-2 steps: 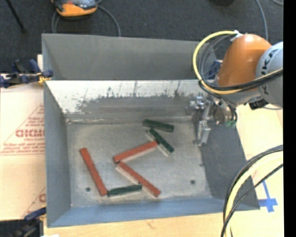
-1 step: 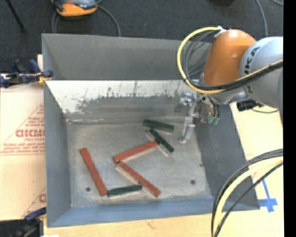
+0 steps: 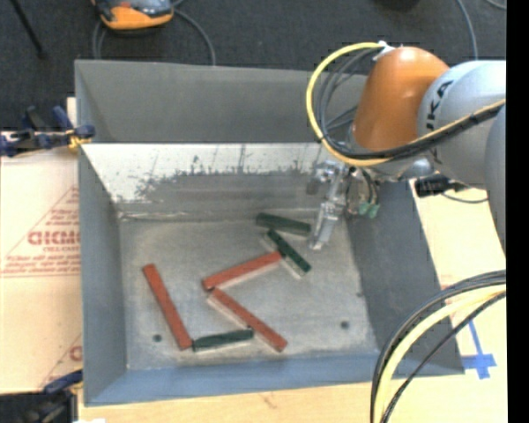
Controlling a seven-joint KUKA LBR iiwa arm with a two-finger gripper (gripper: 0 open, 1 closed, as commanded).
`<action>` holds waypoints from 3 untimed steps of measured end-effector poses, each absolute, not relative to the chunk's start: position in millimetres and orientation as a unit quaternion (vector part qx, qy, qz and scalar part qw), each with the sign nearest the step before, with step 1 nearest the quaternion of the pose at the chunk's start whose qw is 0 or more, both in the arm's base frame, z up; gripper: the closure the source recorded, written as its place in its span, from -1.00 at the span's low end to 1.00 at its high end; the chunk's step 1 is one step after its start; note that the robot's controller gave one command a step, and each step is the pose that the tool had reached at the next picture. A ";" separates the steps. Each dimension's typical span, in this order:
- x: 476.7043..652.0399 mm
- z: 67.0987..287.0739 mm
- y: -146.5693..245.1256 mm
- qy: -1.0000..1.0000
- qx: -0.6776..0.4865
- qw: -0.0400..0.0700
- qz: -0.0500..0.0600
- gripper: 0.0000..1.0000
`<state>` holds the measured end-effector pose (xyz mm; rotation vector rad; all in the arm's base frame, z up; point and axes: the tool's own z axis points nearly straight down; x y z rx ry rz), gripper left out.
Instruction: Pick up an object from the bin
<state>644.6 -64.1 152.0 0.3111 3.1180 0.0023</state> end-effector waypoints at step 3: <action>657.7 75.7 -28.9 0.965 0.261 0.005 -0.002 1.00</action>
Offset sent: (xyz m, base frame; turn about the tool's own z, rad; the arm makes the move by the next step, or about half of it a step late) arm 0.0098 0.0402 -0.0820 0.3350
